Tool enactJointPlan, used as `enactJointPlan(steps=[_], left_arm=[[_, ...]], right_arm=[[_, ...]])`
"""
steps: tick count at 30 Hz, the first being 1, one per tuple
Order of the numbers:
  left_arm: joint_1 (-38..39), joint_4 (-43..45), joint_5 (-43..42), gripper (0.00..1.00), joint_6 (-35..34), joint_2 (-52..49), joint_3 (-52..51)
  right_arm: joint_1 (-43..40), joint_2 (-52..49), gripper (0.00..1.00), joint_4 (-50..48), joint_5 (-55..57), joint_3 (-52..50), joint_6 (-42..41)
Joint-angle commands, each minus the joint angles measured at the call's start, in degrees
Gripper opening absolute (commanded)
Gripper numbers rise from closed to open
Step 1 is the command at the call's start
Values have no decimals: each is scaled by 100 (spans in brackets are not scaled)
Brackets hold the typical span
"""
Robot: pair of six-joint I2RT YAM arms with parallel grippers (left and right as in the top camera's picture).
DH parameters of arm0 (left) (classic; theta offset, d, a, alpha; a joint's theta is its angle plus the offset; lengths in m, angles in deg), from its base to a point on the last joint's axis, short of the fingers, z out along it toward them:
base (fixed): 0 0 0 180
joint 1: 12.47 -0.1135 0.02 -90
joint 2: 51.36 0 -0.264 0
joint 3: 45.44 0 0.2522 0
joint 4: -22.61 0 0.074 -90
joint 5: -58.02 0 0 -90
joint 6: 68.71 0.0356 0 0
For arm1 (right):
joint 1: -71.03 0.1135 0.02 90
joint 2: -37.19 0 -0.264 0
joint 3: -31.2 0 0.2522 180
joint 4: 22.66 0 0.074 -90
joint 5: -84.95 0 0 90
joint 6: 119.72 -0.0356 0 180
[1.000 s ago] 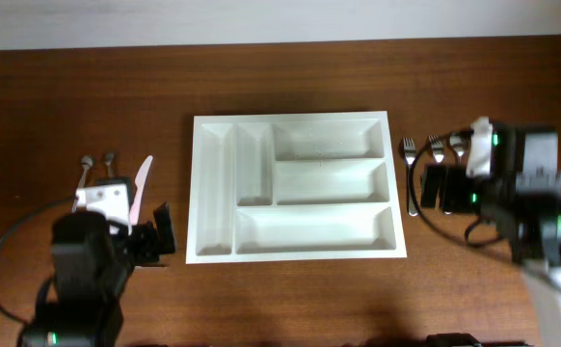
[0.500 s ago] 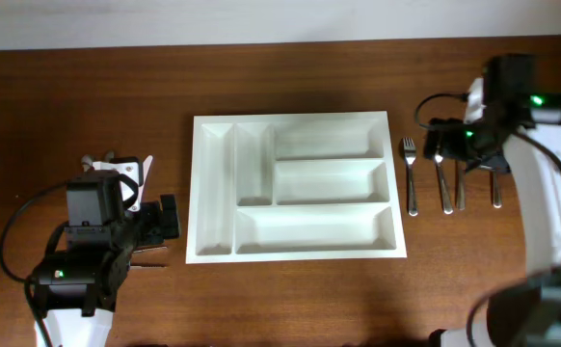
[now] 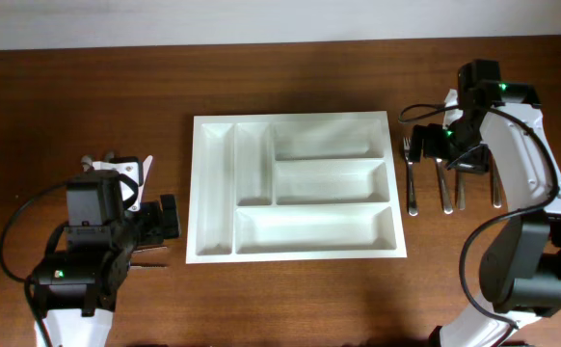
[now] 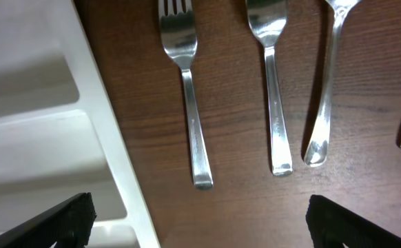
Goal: Pack container
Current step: 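Move the right gripper over the leftmost fork beside the tray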
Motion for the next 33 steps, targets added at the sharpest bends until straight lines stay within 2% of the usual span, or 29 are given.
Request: enactJointPlan(steps=[1,33], left_arm=[[33,4,-63,99,-55,9,138],[33,4,-63,99,-57,9,138]], right_arm=[[22,-212,99,-81,-125,33,63],[33,-1104,99,-743,-164,28,229]])
